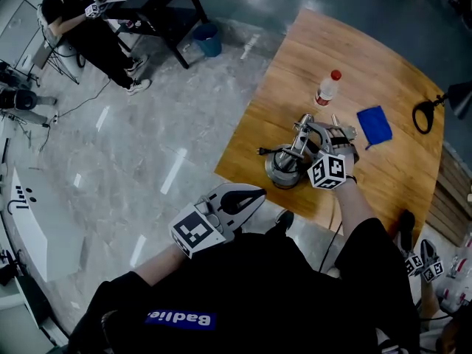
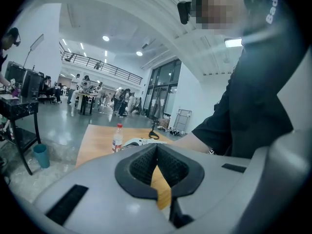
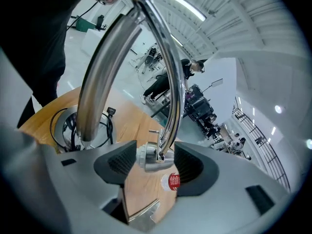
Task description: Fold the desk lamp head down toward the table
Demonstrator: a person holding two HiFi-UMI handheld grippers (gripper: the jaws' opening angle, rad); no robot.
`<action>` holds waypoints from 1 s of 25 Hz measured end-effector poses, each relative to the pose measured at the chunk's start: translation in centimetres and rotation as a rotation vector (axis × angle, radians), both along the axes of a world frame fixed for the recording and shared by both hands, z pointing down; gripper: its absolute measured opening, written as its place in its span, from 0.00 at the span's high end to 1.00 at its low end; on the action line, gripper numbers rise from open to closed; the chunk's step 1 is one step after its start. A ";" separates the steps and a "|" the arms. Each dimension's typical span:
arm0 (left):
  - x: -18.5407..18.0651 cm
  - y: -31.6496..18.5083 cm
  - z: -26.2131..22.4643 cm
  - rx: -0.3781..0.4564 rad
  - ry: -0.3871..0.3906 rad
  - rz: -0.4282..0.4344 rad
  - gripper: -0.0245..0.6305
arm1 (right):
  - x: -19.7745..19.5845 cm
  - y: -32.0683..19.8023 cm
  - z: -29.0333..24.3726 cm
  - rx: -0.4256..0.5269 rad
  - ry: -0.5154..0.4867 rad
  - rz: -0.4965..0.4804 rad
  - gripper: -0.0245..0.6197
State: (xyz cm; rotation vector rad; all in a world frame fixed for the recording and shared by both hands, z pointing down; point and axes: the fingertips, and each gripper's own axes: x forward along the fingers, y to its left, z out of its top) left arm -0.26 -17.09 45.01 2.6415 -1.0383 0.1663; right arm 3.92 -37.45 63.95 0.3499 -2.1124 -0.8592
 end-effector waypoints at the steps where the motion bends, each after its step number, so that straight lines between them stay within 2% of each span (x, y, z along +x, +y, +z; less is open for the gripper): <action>1: -0.4 0.1 0.0 0.003 0.001 -0.004 0.95 | 0.2 0.0 -0.2 0.006 0.014 -0.003 0.58; 3: -1.1 0.3 -0.2 0.008 0.004 -0.002 0.95 | 0.9 -0.3 -1.1 0.024 0.026 0.018 0.54; 6: -1.9 0.7 -0.5 0.017 0.015 0.023 0.95 | 2.8 -0.3 -3.1 0.047 0.038 0.090 0.54; 9: -2.8 1.5 -1.3 0.033 0.043 0.070 0.95 | 4.7 1.7 -5.5 0.007 -0.035 0.245 0.54; 12: -3.1 2.4 -2.1 0.061 0.090 0.160 0.95 | 6.6 6.1 -8.2 -0.092 -0.225 0.456 0.54; 15: -3.8 3.3 -1.5 0.071 0.105 0.246 0.95 | 5.5 11.6 -9.5 -0.241 -0.433 0.578 0.54; 18: -4.0 3.7 -0.9 0.062 0.118 0.285 0.95 | 2.3 17.2 -10.6 -0.425 -0.647 0.595 0.55; 21: -3.2 5.7 -1.9 0.080 0.124 0.308 0.95 | 0.3 22.4 -12.0 -0.603 -0.867 0.587 0.73; 22: -2.9 6.5 -2.2 0.091 0.118 0.314 0.95 | 0.1 23.8 -12.4 -0.648 -0.934 0.586 0.79; 25: -1.7 8.8 -2.7 0.119 0.091 0.303 0.95 | 0.5 27.0 -12.8 -0.716 -1.053 0.565 0.84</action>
